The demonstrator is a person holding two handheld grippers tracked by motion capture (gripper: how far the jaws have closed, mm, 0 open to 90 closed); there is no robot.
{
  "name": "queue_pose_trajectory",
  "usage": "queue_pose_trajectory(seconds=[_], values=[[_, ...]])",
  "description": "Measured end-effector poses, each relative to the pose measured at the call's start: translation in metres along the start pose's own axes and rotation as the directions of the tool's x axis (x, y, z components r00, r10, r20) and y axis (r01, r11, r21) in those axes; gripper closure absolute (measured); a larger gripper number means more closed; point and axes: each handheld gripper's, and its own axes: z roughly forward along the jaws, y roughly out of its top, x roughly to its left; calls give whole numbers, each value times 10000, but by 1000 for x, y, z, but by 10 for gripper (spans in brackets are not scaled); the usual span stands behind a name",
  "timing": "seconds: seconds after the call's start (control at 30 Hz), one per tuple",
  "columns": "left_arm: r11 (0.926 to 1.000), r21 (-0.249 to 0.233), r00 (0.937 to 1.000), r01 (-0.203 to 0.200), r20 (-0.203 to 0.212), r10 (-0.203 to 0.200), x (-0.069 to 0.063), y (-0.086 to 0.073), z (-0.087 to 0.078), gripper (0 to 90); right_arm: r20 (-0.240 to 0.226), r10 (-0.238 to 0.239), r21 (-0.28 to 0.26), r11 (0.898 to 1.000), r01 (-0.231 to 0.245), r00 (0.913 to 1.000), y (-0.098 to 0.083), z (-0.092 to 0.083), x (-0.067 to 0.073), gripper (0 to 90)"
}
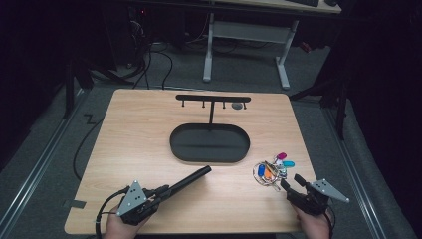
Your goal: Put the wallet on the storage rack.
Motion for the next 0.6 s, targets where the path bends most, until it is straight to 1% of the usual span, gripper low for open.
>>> queue_pose_trajectory(seconds=[0.13, 0.23, 0.33, 0.4, 0.47, 0.6], values=[[9999, -67, 9999, 116, -26, -116, 3, -1, 0, 802, -15, -4, 11, 10000, 4, 10000, 0, 0, 0, 378], [9992, -130, 9993, 372, 91, -371, 7, -2, 0, 796, -18, -30, 18, 10000, 30, 10000, 0, 1, 0, 378], [9981, -244, 9984, 572, 46, -571, 11, -3, 0, 791, -29, 13, 38, 10000, -13, 10000, 0, 1, 0, 378], [9978, -261, 9981, 612, 33, -611, 14, -4, 0, 787, -26, 1, 38, 10000, -1, 10000, 0, 1, 0, 378], [9968, -311, 9973, 734, 72, -732, 17, -5, 0, 785, -36, 19, 54, 10000, -19, 10000, 0, 1, 0, 378], [9958, -374, 9965, 841, 7, -841, 20, -7, -2, 778, -38, 29, 80, 10000, -29, 10000, -1, 1, 0, 378]])
